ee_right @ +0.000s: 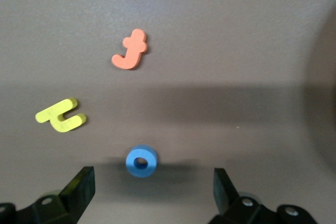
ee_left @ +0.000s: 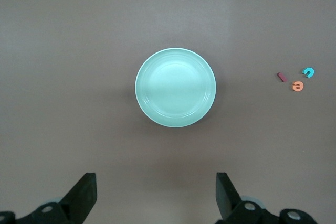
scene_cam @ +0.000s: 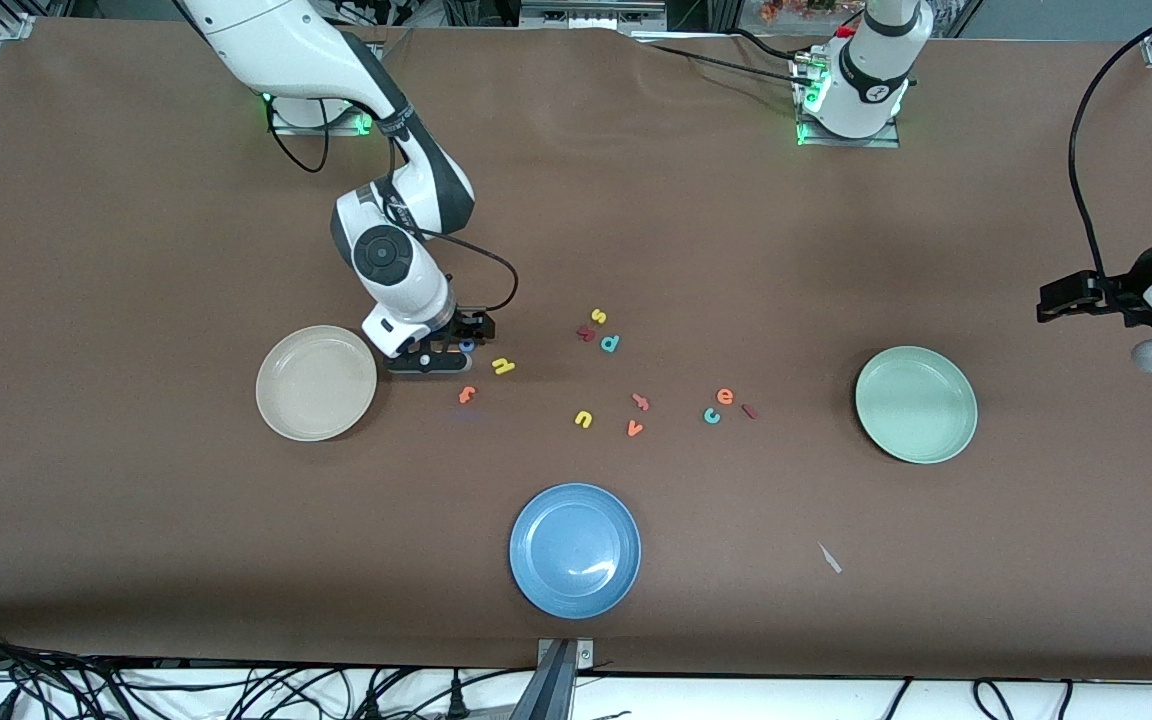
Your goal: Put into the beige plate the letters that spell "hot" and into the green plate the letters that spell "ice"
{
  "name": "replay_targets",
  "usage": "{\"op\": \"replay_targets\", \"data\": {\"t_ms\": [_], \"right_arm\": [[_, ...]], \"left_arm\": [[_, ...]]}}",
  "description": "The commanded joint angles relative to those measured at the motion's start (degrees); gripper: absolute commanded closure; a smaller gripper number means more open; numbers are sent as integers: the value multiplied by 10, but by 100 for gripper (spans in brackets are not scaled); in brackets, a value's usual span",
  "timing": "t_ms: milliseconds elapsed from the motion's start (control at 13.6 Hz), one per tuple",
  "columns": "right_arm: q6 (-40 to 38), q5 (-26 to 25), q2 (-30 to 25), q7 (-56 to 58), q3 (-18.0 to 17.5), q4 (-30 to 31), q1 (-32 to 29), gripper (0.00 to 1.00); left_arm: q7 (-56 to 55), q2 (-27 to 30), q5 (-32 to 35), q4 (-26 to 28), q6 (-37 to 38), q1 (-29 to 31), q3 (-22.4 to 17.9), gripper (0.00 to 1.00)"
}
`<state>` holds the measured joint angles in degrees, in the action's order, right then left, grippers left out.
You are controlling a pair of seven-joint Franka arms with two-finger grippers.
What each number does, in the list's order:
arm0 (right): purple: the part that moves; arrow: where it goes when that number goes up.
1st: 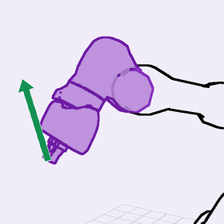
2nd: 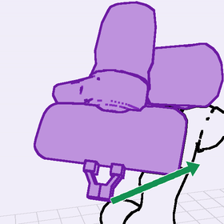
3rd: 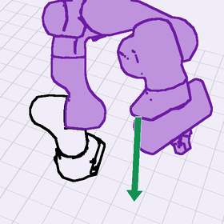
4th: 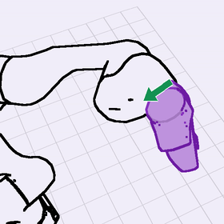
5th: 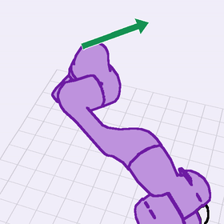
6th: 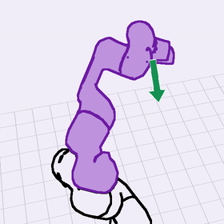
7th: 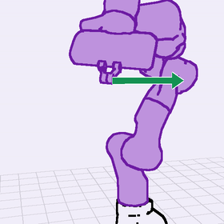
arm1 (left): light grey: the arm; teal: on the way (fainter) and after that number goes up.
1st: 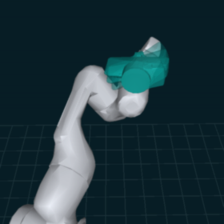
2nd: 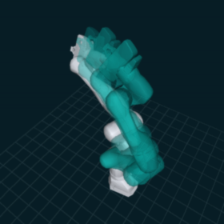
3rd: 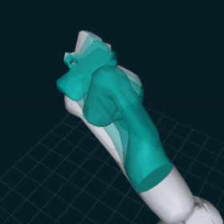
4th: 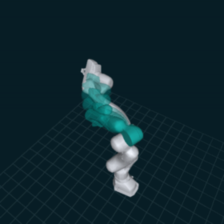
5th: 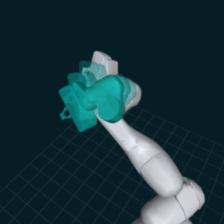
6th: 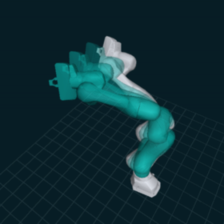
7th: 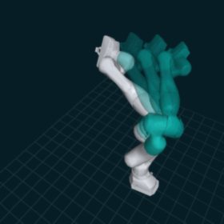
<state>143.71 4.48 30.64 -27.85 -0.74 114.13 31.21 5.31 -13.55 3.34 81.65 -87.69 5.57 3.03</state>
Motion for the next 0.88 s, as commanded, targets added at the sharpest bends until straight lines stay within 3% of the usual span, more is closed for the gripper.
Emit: {"op": "replay_targets", "data": {"t_ms": [0, 367, 514, 661, 808], "right_arm": [[3, -9, 8, -15, 2, -11, 3, 0], [7, -9, 19, -18, 7, -11, 12, 1], [14, -8, 24, -18, 14, -11, 26, 6], [15, -8, 28, -18, 17, -11, 27, 15], [14, -9, 27, -16, 17, -11, 26, 31]], "left_arm": [[10, 5, -21, 4, 2, 1, -1, 1], [8, 5, -21, 4, 2, 0, 0, 1], [8, 5, -21, 5, 2, 0, 0, 1], [8, 4, -21, 8, 1, 0, 0, 1], [8, 2, -21, 8, 1, 0, 0, 1]]}}
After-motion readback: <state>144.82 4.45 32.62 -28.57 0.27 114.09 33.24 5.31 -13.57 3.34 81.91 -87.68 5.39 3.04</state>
